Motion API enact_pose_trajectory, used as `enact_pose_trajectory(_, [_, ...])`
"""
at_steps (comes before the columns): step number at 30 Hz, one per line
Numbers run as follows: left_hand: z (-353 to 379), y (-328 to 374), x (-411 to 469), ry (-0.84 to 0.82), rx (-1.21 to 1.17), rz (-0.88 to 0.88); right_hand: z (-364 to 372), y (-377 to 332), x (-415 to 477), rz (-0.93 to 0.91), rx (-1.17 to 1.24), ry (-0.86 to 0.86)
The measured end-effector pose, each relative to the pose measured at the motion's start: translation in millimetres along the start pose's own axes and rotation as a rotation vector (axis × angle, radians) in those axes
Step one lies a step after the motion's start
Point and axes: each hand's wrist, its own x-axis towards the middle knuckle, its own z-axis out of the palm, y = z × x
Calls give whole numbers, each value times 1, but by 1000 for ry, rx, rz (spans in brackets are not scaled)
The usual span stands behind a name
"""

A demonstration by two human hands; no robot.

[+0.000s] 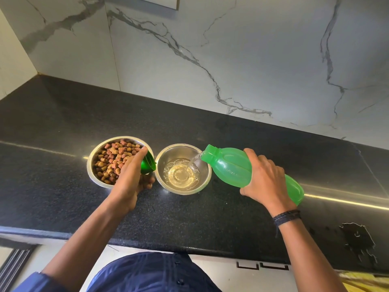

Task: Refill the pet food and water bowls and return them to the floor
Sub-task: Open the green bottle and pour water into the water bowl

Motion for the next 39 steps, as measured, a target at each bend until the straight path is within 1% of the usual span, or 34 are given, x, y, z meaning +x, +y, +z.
enact_pose_trajectory(30, [-3,-1,-2,-22,-6,5,-10,-1,-2,-7,-75,-1])
enact_pose_trajectory(39, [-1,-1,-3,-16,-5,-1,-14,0,-2,-8,-63,-8])
